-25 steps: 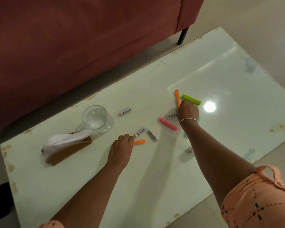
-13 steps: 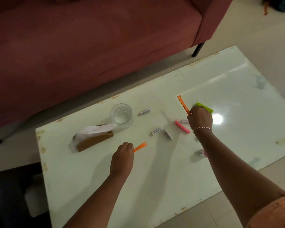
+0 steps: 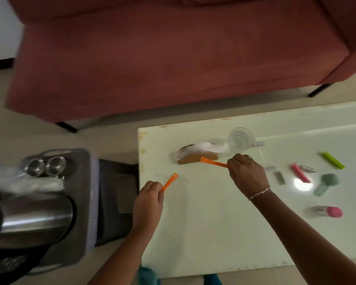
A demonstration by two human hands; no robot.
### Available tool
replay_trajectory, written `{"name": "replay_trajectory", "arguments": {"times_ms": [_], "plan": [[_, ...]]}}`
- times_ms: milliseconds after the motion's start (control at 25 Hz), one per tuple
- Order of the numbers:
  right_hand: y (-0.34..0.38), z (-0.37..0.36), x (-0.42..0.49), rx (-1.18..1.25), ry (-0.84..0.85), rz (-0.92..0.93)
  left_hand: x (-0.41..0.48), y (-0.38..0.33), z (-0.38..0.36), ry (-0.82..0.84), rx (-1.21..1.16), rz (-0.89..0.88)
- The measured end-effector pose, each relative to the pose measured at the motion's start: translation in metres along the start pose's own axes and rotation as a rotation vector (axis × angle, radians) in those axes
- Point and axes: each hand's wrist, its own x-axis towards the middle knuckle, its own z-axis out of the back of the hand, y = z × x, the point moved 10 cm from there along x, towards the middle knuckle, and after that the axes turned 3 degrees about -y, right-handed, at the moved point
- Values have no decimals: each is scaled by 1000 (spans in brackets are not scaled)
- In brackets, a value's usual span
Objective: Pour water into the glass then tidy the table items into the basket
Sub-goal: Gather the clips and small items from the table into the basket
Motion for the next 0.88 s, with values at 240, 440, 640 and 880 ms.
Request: {"name": "replay_trajectory", "arguments": {"times_ms": [240,440,640,880], "plan": [[179,-18,35,-6,-30,482,-22,129,85,-165,-38,241],[311,-32,44,17,-28,865,-44,226,121,-251,-62,442],[428,-58,25,-41,25,1218,-66,278,100,-142,33,551],[488,-136,-16,-319,233,1511,-77,298,74,-52,231,590]]}}
